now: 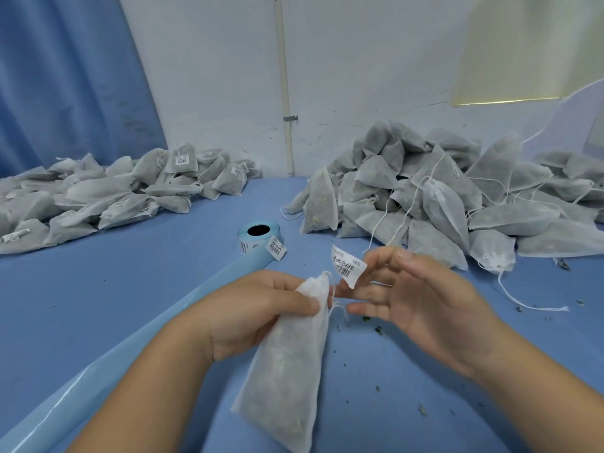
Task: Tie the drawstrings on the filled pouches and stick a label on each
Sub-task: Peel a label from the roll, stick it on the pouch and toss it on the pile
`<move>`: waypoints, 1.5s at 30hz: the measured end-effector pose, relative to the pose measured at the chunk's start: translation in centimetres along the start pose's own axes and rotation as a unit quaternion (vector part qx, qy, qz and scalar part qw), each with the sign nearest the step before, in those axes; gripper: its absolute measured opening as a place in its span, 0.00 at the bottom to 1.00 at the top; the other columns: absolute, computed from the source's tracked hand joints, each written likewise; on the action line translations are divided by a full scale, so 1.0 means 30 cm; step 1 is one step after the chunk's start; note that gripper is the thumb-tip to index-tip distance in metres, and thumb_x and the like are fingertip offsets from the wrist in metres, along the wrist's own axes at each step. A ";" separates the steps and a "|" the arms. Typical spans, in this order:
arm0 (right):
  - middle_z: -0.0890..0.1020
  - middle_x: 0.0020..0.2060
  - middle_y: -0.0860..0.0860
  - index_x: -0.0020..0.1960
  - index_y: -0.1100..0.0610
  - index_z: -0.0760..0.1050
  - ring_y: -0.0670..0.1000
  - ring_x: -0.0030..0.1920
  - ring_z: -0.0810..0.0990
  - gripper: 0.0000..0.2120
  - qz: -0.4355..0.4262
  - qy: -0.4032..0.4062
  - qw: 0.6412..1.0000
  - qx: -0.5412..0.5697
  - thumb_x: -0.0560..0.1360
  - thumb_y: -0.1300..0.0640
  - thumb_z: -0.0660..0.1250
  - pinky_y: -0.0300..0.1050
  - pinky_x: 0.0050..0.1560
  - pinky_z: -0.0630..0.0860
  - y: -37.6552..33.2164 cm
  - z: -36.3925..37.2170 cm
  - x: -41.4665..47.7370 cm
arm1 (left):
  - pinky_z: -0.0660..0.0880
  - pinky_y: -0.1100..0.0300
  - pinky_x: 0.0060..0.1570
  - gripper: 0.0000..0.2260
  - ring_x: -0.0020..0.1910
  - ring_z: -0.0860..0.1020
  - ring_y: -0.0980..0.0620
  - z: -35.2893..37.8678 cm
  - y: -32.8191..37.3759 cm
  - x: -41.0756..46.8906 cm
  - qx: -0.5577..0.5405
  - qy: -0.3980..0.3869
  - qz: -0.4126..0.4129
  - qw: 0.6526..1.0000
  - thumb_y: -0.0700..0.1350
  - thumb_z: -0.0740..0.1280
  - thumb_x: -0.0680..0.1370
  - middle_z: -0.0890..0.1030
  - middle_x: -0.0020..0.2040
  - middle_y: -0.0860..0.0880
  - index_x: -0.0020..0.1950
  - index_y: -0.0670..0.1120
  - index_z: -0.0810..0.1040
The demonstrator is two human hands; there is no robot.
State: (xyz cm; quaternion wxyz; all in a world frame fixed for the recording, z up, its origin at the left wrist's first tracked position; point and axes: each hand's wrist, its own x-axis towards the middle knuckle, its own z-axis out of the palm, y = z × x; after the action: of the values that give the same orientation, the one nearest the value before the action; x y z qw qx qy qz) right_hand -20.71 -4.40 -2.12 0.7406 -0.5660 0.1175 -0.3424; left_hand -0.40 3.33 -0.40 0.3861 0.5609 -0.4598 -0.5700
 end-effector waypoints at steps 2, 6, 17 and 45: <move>0.81 0.45 0.59 0.45 0.57 0.79 0.65 0.54 0.81 0.19 0.012 0.008 1.000 -0.002 0.63 0.45 0.76 0.53 0.52 0.77 -0.002 0.004 -0.002 | 0.79 0.62 0.37 0.04 0.37 0.82 0.49 0.001 0.000 0.002 0.001 0.020 -0.005 1.000 0.36 0.69 0.76 0.82 0.42 0.42 0.48 0.39 0.84; 0.81 0.44 0.59 0.44 0.58 0.79 0.66 0.54 0.81 0.12 0.026 0.013 0.999 -0.014 0.70 0.50 0.65 0.51 0.50 0.78 -0.001 0.009 -0.005 | 0.79 0.60 0.38 0.06 0.38 0.81 0.48 0.004 -0.002 0.009 -0.003 0.028 -0.003 1.000 0.36 0.67 0.78 0.83 0.42 0.41 0.49 0.37 0.83; 0.79 0.46 0.60 0.48 0.62 0.76 0.55 0.47 0.79 0.15 0.029 0.014 0.998 -0.052 0.71 0.51 0.63 0.49 0.49 0.76 0.013 0.009 -0.004 | 0.79 0.60 0.38 0.07 0.38 0.82 0.50 0.008 -0.011 0.022 -0.028 0.024 0.000 0.999 0.36 0.67 0.78 0.83 0.42 0.44 0.53 0.39 0.82; 0.80 0.46 0.63 0.49 0.65 0.76 0.58 0.48 0.80 0.15 0.046 -0.013 0.998 -0.043 0.71 0.53 0.64 0.49 0.50 0.77 0.011 0.045 -0.012 | 0.75 0.57 0.39 0.24 0.35 0.78 0.50 0.069 -0.046 0.071 0.071 0.145 0.034 0.986 0.54 0.71 0.64 0.82 0.38 0.47 0.51 0.38 0.79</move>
State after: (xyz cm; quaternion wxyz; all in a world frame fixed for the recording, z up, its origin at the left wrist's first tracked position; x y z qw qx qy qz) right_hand -20.08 -3.11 -2.05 0.7320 -0.5960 0.1479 -0.2952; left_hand -2.49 1.87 -2.44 0.4269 0.6475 -0.4572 -0.4353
